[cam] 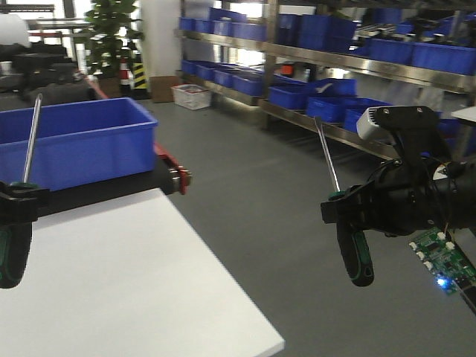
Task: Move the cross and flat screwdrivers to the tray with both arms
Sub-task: 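Drive the base away from the table holding both screwdrivers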
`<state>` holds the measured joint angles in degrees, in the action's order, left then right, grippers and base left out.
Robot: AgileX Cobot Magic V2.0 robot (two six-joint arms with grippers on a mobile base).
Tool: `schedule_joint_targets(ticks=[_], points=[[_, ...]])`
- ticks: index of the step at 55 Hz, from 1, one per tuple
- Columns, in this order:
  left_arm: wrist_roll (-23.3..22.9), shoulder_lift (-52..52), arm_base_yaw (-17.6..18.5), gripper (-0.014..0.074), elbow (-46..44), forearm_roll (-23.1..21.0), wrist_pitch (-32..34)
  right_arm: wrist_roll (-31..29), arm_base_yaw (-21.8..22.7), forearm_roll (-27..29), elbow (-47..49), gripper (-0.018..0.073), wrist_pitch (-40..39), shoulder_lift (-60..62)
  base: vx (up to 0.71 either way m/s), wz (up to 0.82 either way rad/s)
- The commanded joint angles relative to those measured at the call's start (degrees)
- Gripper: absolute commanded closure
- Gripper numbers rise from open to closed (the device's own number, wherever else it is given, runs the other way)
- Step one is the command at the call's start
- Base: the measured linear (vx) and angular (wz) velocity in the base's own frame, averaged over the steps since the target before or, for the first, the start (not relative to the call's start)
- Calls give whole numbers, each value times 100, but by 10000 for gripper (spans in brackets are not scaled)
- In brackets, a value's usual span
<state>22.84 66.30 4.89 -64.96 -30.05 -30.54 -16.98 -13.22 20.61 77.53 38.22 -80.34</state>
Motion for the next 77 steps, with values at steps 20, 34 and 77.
schedule_joint_targets(ticks=[20,34,77], points=[[0,-156,30,596,-165,-179,409,-14,15,74,207,567,-381,201,-6,-87],[0,-156,30,596,-165,-179,409,-14,15,92,207,567,-376,201,7,-66],[0,-158,30,596,-158,-179,410,-14,15,92,207,567,-383,201,27,-40]])
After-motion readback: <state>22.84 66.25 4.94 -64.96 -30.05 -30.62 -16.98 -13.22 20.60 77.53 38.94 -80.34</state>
